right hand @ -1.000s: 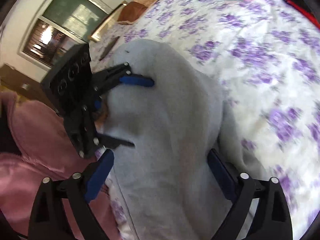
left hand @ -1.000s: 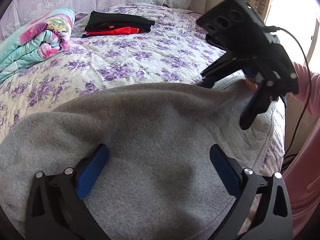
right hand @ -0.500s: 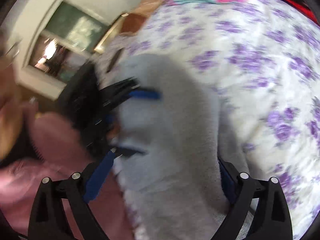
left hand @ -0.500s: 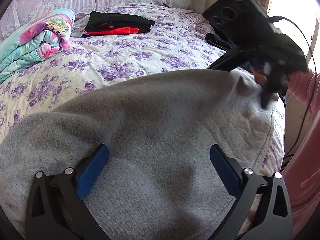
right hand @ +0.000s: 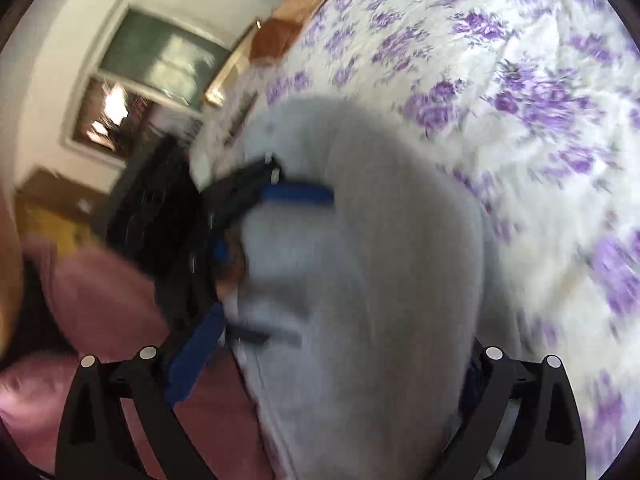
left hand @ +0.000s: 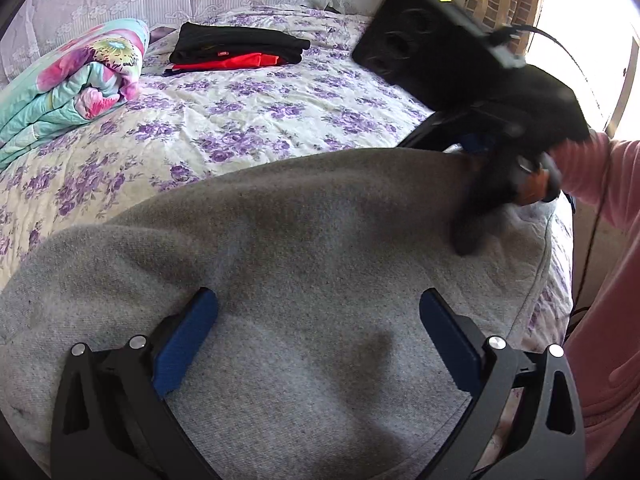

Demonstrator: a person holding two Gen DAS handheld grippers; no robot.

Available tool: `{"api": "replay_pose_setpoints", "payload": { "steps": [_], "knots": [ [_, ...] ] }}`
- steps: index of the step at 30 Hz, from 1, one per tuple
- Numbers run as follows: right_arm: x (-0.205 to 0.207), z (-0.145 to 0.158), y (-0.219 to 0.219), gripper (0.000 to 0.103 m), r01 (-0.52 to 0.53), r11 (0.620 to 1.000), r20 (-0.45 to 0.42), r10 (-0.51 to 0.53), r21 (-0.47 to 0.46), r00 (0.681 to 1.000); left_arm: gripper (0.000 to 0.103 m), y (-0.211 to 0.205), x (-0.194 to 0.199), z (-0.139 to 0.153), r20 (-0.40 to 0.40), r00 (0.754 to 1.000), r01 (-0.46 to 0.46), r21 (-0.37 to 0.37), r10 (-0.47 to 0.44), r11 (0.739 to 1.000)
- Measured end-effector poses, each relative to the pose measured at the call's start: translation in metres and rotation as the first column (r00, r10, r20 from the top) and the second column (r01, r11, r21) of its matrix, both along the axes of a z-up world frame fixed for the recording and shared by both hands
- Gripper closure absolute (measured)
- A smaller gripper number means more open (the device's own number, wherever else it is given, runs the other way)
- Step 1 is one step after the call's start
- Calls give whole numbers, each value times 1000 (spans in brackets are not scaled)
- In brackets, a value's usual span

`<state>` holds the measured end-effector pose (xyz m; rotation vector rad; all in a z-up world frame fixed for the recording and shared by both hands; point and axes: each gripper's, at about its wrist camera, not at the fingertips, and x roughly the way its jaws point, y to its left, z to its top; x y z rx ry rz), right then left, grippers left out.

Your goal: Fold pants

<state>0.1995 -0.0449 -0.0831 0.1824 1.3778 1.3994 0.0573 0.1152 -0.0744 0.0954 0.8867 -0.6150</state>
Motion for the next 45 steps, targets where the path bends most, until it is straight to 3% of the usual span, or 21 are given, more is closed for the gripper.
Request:
{"api": "replay_pose_setpoints", "payload": {
  "steps": [4,6,7,8,9,13,15,17,18,22,24,25,27,30,35,37,40,44,45],
  "knots": [
    [16,-1,10,4,58,989,-29,-54,139,998,4,0,0,0,0,1000,0,1,0,1000],
    [27,2,8,6,134,969,-19,-133,207,991,4,0,0,0,1,1000,-1,2,1,1000],
    [32,4,0,8,185,954,-5,-189,236,982,4,1,1,0,0,1000,-1,1,1,1000],
    [41,9,-10,18,227,938,21,-240,261,970,4,1,0,0,1,1000,0,1,0,1000],
    [48,9,-12,27,230,938,30,-246,260,969,4,1,1,0,3,1000,1,3,-1,1000],
    [59,-5,-5,35,221,954,46,-234,203,971,4,0,2,0,4,1000,-1,11,0,1000],
    [70,-8,-6,56,206,964,36,-215,170,976,4,0,3,-1,4,1000,-1,15,1,1000],
    [77,-7,-3,70,178,975,52,-186,131,981,4,-1,1,-1,7,1000,0,20,-1,1000],
    [77,-1,-3,71,167,981,78,-175,100,982,4,-1,1,-1,8,1000,2,23,-2,1000],
    [60,26,-20,68,161,987,189,-159,3,969,4,-2,2,-1,11,1000,0,37,0,999],
    [52,52,-36,31,286,958,350,-265,-11,899,4,-3,3,-2,11,1000,-3,49,3,999],
    [49,65,-50,29,341,940,385,-322,20,865,4,-4,3,-2,12,1000,-4,54,4,999],
    [40,83,-70,29,409,909,370,-408,79,835,4,-5,3,-2,15,1000,-8,64,7,998],
    [5,89,-75,29,381,905,319,-423,187,848,4,-5,3,-3,18,1000,-12,70,10,997],
    [-36,40,-54,30,414,889,265,-455,197,850,5,-6,2,-3,22,1000,-14,77,12,997],
    [-41,15,-53,30,492,864,267,-503,110,822,4,-5,2,-3,22,1000,-13,73,11,997],
    [-51,9,-82,36,575,817,370,-547,42,751,4,-5,2,-4,21,1000,-11,72,10,997],
    [-58,19,-154,40,690,723,545,-563,-40,621,4,-5,2,-3,23,1000,-11,75,9,997],
    [-59,20,-176,38,753,652,626,-551,-90,552,4,-5,2,-3,23,1000,-11,77,10,997]
  ]
}}
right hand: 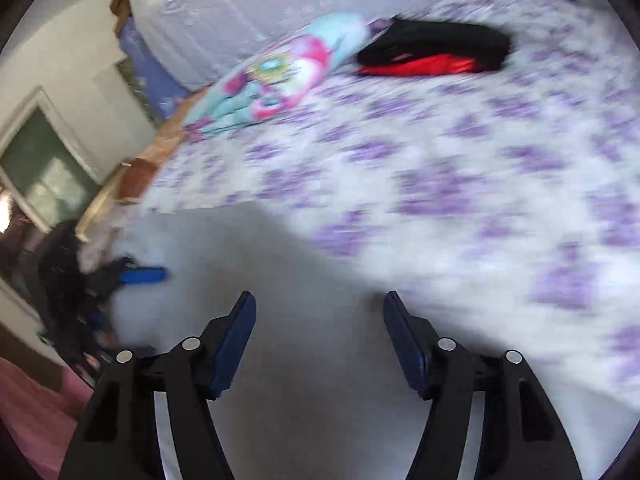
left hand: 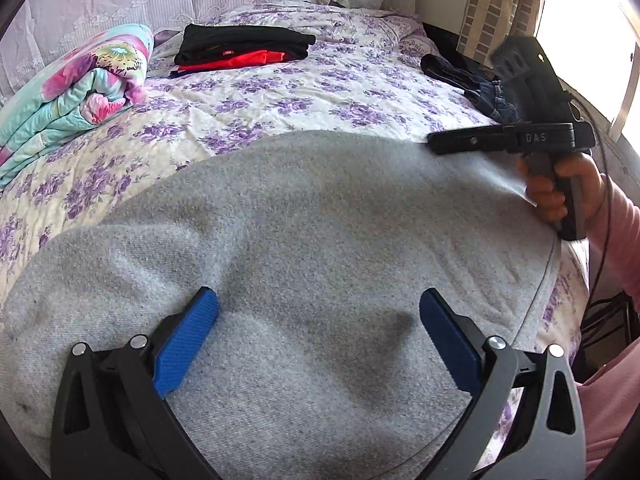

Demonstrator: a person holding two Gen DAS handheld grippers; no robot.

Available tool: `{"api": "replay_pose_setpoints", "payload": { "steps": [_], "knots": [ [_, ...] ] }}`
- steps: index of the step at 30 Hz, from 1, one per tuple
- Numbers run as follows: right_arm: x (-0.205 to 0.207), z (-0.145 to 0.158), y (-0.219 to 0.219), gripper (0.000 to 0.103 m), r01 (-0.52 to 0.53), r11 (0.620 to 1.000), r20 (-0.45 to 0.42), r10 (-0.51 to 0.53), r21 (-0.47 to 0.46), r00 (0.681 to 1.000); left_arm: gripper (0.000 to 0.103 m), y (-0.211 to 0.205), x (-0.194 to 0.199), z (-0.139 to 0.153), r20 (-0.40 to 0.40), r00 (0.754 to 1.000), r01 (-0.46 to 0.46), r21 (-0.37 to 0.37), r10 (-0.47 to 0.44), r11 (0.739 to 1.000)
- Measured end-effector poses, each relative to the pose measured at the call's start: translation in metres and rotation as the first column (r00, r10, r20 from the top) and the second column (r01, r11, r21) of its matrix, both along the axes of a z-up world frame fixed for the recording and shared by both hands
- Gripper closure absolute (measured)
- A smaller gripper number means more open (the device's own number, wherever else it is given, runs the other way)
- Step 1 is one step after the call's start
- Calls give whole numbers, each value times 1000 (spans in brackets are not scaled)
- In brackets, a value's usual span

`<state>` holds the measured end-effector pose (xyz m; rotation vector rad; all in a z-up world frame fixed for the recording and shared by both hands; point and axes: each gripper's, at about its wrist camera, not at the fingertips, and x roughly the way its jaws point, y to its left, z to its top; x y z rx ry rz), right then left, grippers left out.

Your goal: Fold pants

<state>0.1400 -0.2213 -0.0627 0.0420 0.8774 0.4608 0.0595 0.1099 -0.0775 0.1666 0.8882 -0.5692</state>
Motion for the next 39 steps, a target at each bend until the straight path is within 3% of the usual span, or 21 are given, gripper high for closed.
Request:
{"api": "replay_pose_setpoints", "payload": {
  "steps": [2,3,5,7,9,12,14,16,17,18,19,20,22,23,25,26,27,29,32,36,39],
  "knots": [
    [-3,-3,-45,30,221,954,78,-209,-201,975,4,0,0,0,2,1000,-1,4,1,1000],
    [-9,2,-76,30,297,936,82,-287,-188,954,4,-1,0,0,3,1000,-1,6,1,1000],
    [-32,19,-123,30,355,935,37,-356,19,934,4,-1,0,0,4,1000,-1,6,1,1000],
    [-68,41,-154,30,358,905,71,-382,227,921,4,-1,0,0,3,1000,-1,4,1,1000],
    [-101,57,-168,30,319,884,116,-376,341,919,4,-1,0,0,3,1000,-1,10,1,1000],
    [-126,56,-164,30,190,879,109,-261,438,959,4,-6,-1,-2,17,1000,-1,45,0,999],
    [-129,41,-155,30,129,900,63,-170,416,983,4,-9,-3,-2,29,1000,-2,73,-1,997],
    [-123,20,-153,31,168,949,29,-182,266,983,4,-8,-3,-2,32,999,-2,77,-1,997],
    [-118,9,-160,38,202,957,33,-213,207,977,4,-7,-2,-2,30,1000,-2,70,0,998],
    [-109,-6,-174,61,220,956,26,-229,196,973,4,-6,-2,-2,28,1000,-1,62,-1,998],
    [-100,-18,-189,75,236,943,26,-248,233,968,4,-6,-2,-2,27,1000,-1,59,-1,998],
    [-94,-27,-208,103,270,915,5,-284,299,959,4,-6,-2,-2,28,1000,0,60,-1,998],
    [-90,-41,-231,103,269,844,-41,-283,463,958,4,-7,-3,-2,34,999,0,69,-2,998],
    [-92,-42,-232,103,271,834,-40,-287,481,957,4,-8,-4,-3,38,999,-1,76,-2,997],
    [-102,-33,-219,100,276,859,-3,-304,430,953,4,-8,-4,-3,41,999,-3,80,0,997],
    [-108,-26,-212,92,289,861,7,-321,419,947,4,-8,-4,-3,41,999,-4,79,1,997],
    [-118,-14,-201,65,286,860,31,-329,422,944,4,-8,-4,-3,40,999,-4,78,1,997],
    [-138,7,-176,42,202,872,122,-283,446,951,4,-8,-4,-3,39,999,-4,77,1,997],
    [-154,16,-127,43,69,906,182,-157,417,971,4,-10,-4,-4,43,999,-10,94,5,995],
    [-133,-31,-82,42,155,969,13,-160,191,987,4,-18,-9,-5,70,997,-54,176,42,983],
    [-139,-39,-70,42,148,981,95,-160,126,982,4,-19,-19,-4,75,995,-78,227,62,971]
  ]
}}
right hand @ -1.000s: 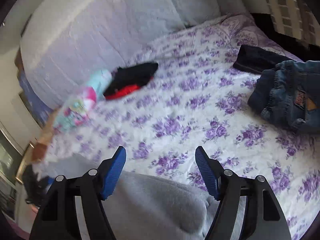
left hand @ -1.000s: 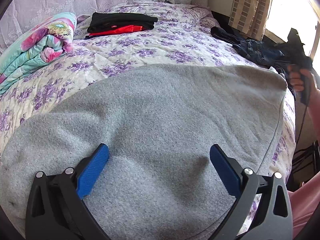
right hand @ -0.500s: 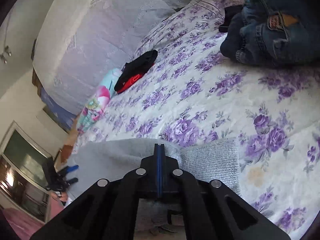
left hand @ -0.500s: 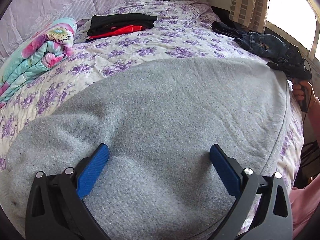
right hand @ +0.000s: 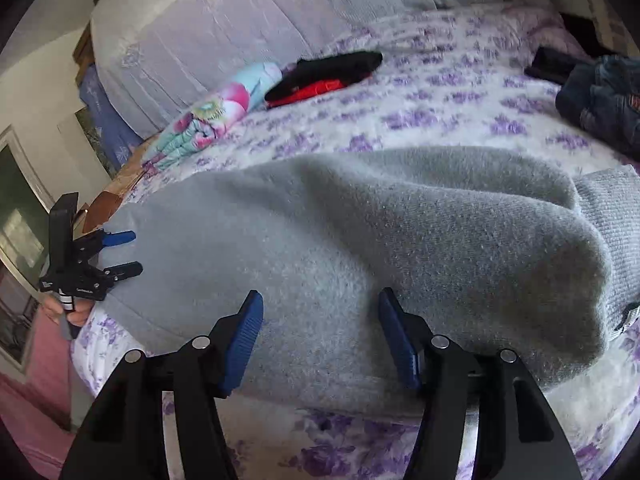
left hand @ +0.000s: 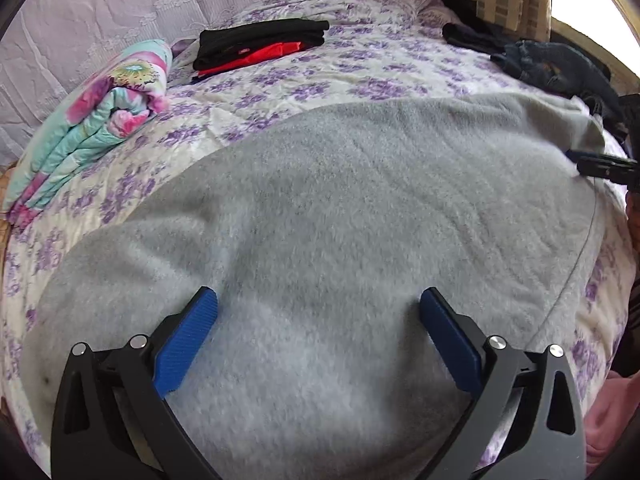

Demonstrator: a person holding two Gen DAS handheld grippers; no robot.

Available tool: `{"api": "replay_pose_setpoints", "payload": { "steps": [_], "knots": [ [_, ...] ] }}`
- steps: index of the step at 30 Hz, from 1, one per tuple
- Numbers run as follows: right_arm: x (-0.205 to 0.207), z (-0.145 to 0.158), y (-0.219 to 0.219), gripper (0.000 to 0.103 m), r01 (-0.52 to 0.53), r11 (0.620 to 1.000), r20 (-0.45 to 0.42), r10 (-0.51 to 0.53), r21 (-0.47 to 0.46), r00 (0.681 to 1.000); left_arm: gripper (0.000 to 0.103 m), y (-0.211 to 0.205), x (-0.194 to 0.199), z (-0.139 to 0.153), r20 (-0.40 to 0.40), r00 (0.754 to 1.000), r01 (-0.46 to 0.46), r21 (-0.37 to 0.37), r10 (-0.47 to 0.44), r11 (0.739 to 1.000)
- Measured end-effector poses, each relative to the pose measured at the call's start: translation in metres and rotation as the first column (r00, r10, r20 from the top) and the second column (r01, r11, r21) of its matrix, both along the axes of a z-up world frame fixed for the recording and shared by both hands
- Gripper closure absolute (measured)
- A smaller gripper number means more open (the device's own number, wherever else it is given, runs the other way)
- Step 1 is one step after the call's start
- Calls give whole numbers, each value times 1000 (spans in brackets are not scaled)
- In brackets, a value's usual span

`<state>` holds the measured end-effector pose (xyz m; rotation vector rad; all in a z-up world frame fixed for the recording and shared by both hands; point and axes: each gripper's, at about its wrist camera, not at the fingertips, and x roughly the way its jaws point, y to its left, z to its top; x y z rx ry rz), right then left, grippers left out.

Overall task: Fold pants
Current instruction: 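Pull the folded pants edge over with the right tool, left tool holding still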

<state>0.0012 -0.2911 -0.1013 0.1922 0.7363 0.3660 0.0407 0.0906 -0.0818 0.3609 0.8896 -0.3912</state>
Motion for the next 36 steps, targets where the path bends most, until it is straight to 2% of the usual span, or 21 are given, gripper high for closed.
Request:
{"api": "replay_pose_setpoints", "payload": {
  "steps": [2,6,8,9,12,14,16,18,20,22,23,24,27,29,31,32,34,36],
  "knots": [
    [1,1,3,42,10,1000,5,-10,-18,1000,4,12,-14,3,9,1000,0,9,0,1000],
    [-3,-1,7,36,6,1000,17,-6,-31,1000,4,53,-41,19,17,1000,-22,-53,23,998],
    [-6,0,11,29,-5,999,23,6,-44,1000,5,72,-53,42,33,998,-41,-111,45,993],
    [-6,0,13,23,-12,999,27,13,-53,1000,4,78,-58,56,65,997,-37,-144,46,989],
    [-8,0,23,17,-20,995,39,24,-101,999,4,86,-63,98,189,982,18,-242,29,970],
    [-9,0,22,17,-17,995,39,21,-97,999,4,83,-46,111,180,984,71,-330,-11,941],
    [-10,0,19,17,-17,997,42,20,-78,999,4,72,-19,103,117,992,75,-343,-36,936],
    [-10,0,18,17,-17,998,43,20,-63,999,4,63,15,79,12,1000,28,-326,-25,945],
    [-11,0,18,17,-16,998,44,19,-64,999,4,65,40,50,-97,995,-67,-296,40,953],
    [-11,0,18,17,-17,997,46,20,-70,999,7,83,57,20,-171,975,-180,-229,143,957],
    [-12,0,18,17,-18,997,48,21,-74,999,15,89,55,16,-165,975,-182,-232,146,955],
    [-12,0,18,16,-18,997,49,21,-73,999,18,93,50,18,-138,980,-172,-243,142,955],
    [-12,1,18,16,-20,998,48,23,-66,999,17,103,32,27,-77,979,-202,-195,191,960],
    [-11,3,19,16,-15,998,37,17,-67,999,16,105,25,35,-69,977,-211,-205,201,956],
    [-7,11,18,14,10,1000,4,-10,-15,1000,11,98,17,47,-52,975,-222,-194,216,955],
    [-4,18,18,12,-10,998,-10,11,55,1000,10,89,12,54,-34,978,-210,-200,208,957],
    [5,31,19,12,-102,968,17,101,230,995,9,70,5,68,-20,990,-138,-260,138,956],
    [23,41,26,12,-153,935,39,148,319,988,5,41,0,74,-11,999,-46,-331,45,942]
  ]
}}
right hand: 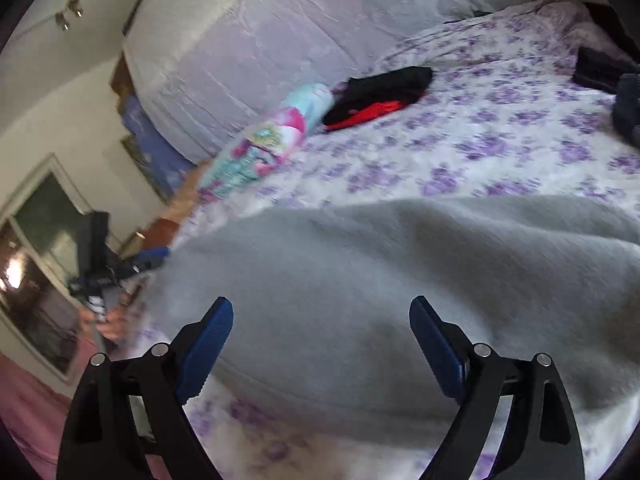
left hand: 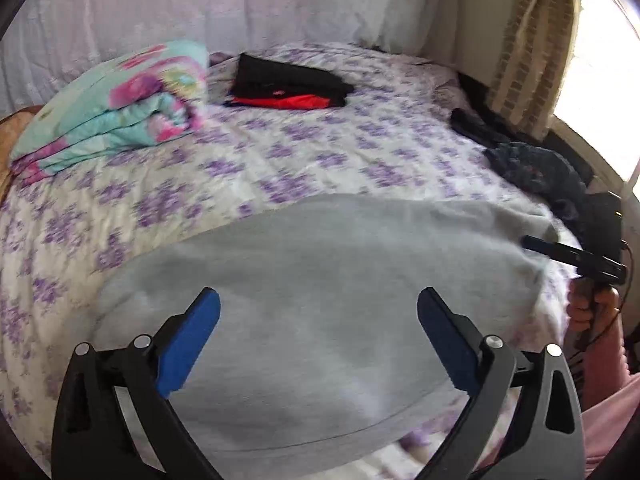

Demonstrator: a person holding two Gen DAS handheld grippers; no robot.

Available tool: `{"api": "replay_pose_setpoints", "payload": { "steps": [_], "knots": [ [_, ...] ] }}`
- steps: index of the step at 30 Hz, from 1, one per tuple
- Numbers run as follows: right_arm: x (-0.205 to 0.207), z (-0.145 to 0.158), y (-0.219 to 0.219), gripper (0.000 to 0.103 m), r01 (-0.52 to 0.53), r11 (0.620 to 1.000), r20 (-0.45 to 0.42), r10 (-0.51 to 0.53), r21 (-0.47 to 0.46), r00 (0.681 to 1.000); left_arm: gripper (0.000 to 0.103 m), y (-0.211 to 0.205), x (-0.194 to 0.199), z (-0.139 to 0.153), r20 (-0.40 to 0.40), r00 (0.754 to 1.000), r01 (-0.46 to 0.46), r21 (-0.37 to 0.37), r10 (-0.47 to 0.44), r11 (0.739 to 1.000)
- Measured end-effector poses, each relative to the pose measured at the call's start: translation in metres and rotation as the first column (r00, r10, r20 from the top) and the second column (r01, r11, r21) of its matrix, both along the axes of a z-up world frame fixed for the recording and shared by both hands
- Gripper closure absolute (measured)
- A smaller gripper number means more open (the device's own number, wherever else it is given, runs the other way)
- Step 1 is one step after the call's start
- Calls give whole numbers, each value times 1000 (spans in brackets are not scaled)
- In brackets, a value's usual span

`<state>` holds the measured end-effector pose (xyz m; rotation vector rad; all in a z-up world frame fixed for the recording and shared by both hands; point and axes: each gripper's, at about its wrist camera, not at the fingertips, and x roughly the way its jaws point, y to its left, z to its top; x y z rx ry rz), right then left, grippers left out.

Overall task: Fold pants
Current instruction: 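Pull the folded pants edge over with the right tool, left tool holding still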

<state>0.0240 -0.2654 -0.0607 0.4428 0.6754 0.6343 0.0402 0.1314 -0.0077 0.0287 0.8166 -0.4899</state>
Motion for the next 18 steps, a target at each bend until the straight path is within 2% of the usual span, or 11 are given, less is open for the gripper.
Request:
{"api": "replay_pose_setpoints", "payload": {
  "steps": [3,5,7,9,10,13,15,17,18],
  "knots": [
    [37,-2,16,12,-35,999,-21,35,29,999,5,-56,1,-14,-42,990,129,-58,-132,990],
    [63,-16,24,12,-40,998,-88,44,42,995,5,-87,8,-37,-95,983,157,-14,-158,987],
    [76,-26,27,16,-13,1000,-130,10,-16,991,5,-99,17,-62,-158,978,144,23,-139,989],
    [77,-28,17,39,32,995,-139,-44,-90,989,5,-96,27,-82,-220,970,112,43,-100,993],
    [73,-25,7,41,79,989,-130,-95,-127,987,5,-92,27,-80,-217,970,115,15,-109,993],
    [53,-21,-43,53,262,938,-93,-289,-226,953,5,-84,25,-79,-210,973,106,22,-99,994],
    [36,-25,-74,91,338,912,-108,-369,-231,923,5,-81,23,-81,-198,975,110,9,-106,994],
    [22,-25,-89,99,396,890,-113,-428,-227,897,5,-84,20,-81,-179,978,113,33,-105,993],
    [16,-22,-90,95,419,877,-109,-452,-235,885,5,-85,20,-81,-171,980,112,48,-102,993]
  ]
}}
